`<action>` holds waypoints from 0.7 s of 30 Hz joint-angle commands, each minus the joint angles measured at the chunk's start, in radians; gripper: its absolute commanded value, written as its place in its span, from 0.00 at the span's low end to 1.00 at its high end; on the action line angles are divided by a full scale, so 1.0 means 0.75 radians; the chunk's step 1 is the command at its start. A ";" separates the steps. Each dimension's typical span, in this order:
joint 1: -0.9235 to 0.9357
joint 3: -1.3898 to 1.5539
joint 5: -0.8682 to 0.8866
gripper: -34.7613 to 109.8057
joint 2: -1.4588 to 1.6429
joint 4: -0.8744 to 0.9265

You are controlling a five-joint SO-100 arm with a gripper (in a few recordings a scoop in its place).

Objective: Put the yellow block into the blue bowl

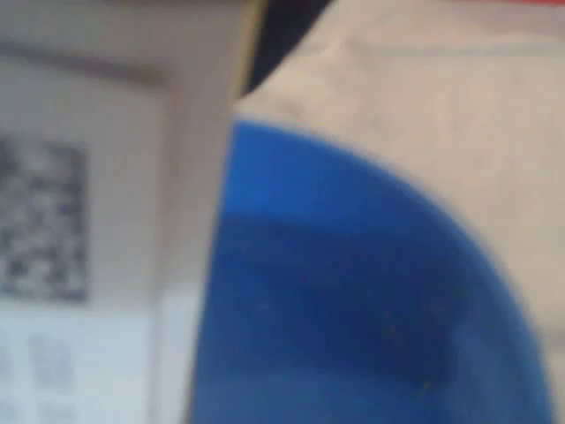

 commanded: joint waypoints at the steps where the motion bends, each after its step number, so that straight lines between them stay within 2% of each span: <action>1: 0.016 -0.121 0.008 0.35 0.067 0.002; 4: 0.027 -0.125 0.008 0.42 0.082 0.002; 7: 0.029 -0.106 0.010 0.42 0.143 0.004; 12: 0.029 -0.106 0.020 0.38 0.274 0.004; 15: 0.029 -0.104 0.108 0.36 0.382 0.006; 21: 0.025 -0.102 0.323 0.22 0.585 0.151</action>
